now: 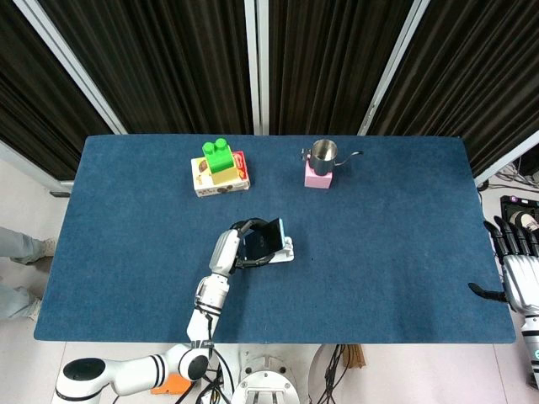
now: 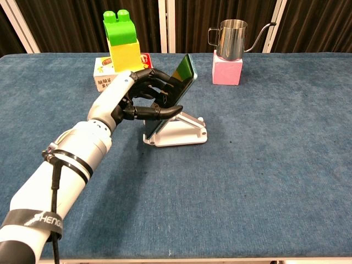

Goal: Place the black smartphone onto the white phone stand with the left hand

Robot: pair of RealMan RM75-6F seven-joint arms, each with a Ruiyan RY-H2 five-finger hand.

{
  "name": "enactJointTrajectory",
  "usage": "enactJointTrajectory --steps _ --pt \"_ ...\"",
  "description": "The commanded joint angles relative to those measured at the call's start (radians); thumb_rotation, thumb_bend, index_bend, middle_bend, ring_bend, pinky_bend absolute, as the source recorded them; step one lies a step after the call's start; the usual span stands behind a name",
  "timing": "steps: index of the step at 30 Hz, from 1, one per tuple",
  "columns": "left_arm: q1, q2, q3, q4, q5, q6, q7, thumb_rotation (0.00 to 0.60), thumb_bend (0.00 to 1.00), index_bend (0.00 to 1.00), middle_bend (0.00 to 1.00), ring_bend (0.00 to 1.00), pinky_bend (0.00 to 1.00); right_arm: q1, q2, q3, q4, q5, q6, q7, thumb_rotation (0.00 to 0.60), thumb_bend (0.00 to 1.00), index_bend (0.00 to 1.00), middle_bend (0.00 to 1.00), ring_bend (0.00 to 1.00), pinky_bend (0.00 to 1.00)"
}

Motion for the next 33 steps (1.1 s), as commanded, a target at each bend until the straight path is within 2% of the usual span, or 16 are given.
enactJointTrajectory --steps 1,5,12,17,20,24,28,33 --pt "0.000 -0.005 0.004 0.011 0.004 -0.005 -0.004 0.600 0.17 0.36 0.50 0.34 0.20 0.000 -0.001 0.000 0.001 0.000 -0.001 0.001 0.600 0.15 0.00 0.00 0.00 0.04" --pt "-0.003 -0.009 0.002 0.022 0.007 -0.011 -0.004 0.600 0.14 0.26 0.43 0.27 0.18 0.000 -0.003 -0.001 0.005 0.001 -0.003 0.006 0.600 0.15 0.00 0.00 0.00 0.04" --pt "-0.006 -0.007 0.007 0.028 0.017 -0.016 -0.001 0.600 0.12 0.19 0.31 0.17 0.14 0.000 -0.006 0.000 0.013 0.003 -0.003 0.016 0.600 0.15 0.00 0.00 0.00 0.04" --pt "-0.010 0.002 0.012 0.021 0.020 -0.032 0.014 0.600 0.10 0.02 0.11 0.02 0.06 0.001 -0.008 0.000 0.018 0.003 -0.006 0.020 0.600 0.15 0.00 0.00 0.00 0.04" --pt "-0.011 0.016 0.015 0.010 0.025 -0.037 0.027 0.600 0.09 0.00 0.03 0.00 0.04 0.000 -0.009 0.000 0.020 0.005 -0.007 0.022 0.600 0.15 0.00 0.00 0.00 0.04" --pt "-0.004 0.057 0.033 -0.024 0.040 -0.038 0.047 0.600 0.08 0.00 0.00 0.00 0.01 0.000 -0.007 0.002 0.023 0.005 -0.005 0.028 0.600 0.15 0.00 0.00 0.00 0.04" --pt "0.028 0.169 0.067 -0.099 0.059 -0.025 0.123 0.600 0.07 0.00 0.00 0.00 0.00 -0.003 0.000 0.004 0.029 0.009 -0.003 0.039 0.600 0.15 0.00 0.00 0.00 0.04" --pt "0.091 0.438 0.109 -0.285 0.036 -0.043 0.262 0.600 0.06 0.00 0.00 0.00 0.00 -0.007 0.001 0.006 0.044 0.014 0.000 0.064 0.600 0.15 0.00 0.00 0.00 0.04"
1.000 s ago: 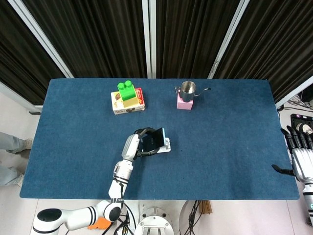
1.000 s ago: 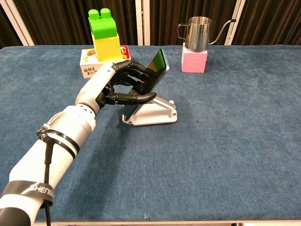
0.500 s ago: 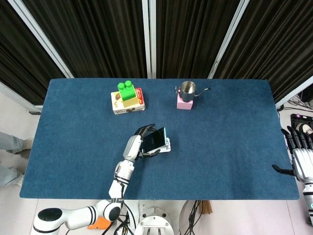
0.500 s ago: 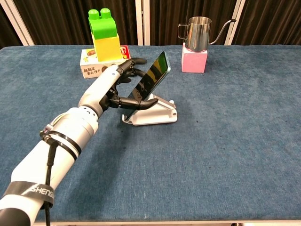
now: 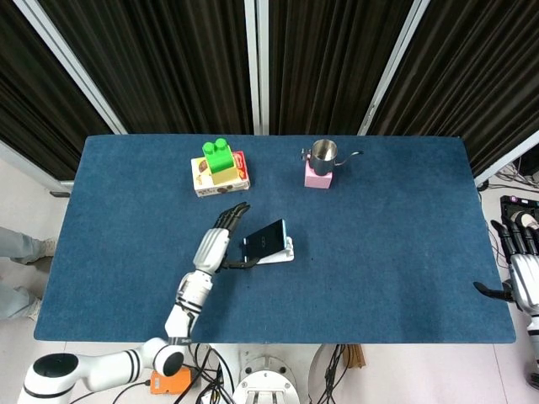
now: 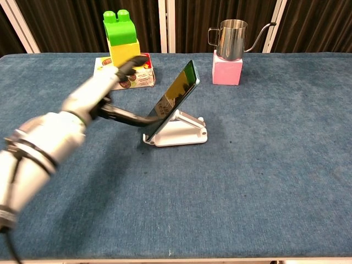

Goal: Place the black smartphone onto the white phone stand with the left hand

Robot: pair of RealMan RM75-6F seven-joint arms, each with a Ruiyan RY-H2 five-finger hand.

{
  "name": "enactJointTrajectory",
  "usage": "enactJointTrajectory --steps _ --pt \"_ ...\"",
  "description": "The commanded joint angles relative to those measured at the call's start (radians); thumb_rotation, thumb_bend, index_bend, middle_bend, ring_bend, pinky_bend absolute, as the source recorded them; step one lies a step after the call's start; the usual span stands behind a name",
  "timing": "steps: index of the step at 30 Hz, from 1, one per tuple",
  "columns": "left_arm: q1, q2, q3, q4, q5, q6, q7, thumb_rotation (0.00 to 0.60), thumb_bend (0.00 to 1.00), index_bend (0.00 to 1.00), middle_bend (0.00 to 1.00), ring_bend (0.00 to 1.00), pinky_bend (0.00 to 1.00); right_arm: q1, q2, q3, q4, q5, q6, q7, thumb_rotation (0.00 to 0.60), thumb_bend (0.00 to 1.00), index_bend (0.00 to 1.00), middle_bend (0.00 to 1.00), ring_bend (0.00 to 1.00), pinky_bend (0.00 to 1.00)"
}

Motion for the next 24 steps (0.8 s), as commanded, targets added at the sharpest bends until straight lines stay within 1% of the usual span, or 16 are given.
enactJointTrajectory --steps 1,2,5,8,11,13,16,17,20,24 --pt "0.071 0.257 0.044 -0.181 -0.029 -0.012 0.151 0.600 0.06 0.00 0.00 0.00 0.00 -0.002 -0.002 0.001 0.009 0.000 0.002 0.013 0.600 0.15 0.00 0.00 0.00 0.04" --pt "0.088 0.319 0.049 -0.218 -0.047 -0.013 0.186 0.600 0.06 0.00 0.01 0.00 0.00 -0.003 -0.004 0.001 0.013 -0.002 0.003 0.021 0.600 0.15 0.00 0.00 0.00 0.04" --pt "0.133 0.456 0.054 -0.280 -0.088 0.009 0.257 0.600 0.06 0.01 0.04 0.00 0.00 -0.003 -0.010 -0.001 0.029 -0.008 -0.001 0.055 0.600 0.15 0.00 0.00 0.00 0.04" --pt "0.182 0.552 0.066 -0.288 -0.095 0.057 0.279 0.600 0.06 0.03 0.08 0.00 0.00 -0.001 -0.018 0.001 0.051 -0.021 0.003 0.095 0.600 0.15 0.00 0.00 0.00 0.04" --pt "0.230 0.642 0.091 -0.301 -0.105 0.079 0.288 0.600 0.07 0.06 0.08 0.00 0.00 0.000 -0.029 0.003 0.073 -0.037 0.014 0.129 0.600 0.15 0.00 0.00 0.00 0.05" --pt "0.266 0.702 0.106 -0.329 -0.116 0.096 0.280 0.600 0.07 0.06 0.08 0.00 0.00 0.001 -0.036 0.004 0.085 -0.051 0.023 0.150 0.600 0.15 0.00 0.00 0.00 0.05" --pt "0.316 0.766 0.124 -0.363 -0.111 0.141 0.265 0.600 0.07 0.07 0.08 0.00 0.00 0.001 -0.045 0.003 0.094 -0.074 0.041 0.172 0.600 0.15 0.00 0.00 0.00 0.05" --pt "0.339 0.785 0.129 -0.371 -0.107 0.171 0.265 0.600 0.07 0.07 0.08 0.00 0.00 -0.001 -0.050 0.003 0.097 -0.085 0.052 0.180 0.600 0.15 0.00 0.00 0.00 0.05" --pt "0.391 0.822 0.145 -0.386 -0.088 0.238 0.252 0.600 0.07 0.07 0.08 0.00 0.00 -0.005 -0.059 0.001 0.102 -0.103 0.075 0.181 0.600 0.15 0.00 0.00 0.00 0.05" --pt "0.447 0.848 0.169 -0.399 -0.064 0.292 0.220 0.600 0.07 0.07 0.08 0.00 0.00 -0.008 -0.066 -0.001 0.094 -0.119 0.092 0.169 0.600 0.15 0.00 0.00 0.00 0.05"
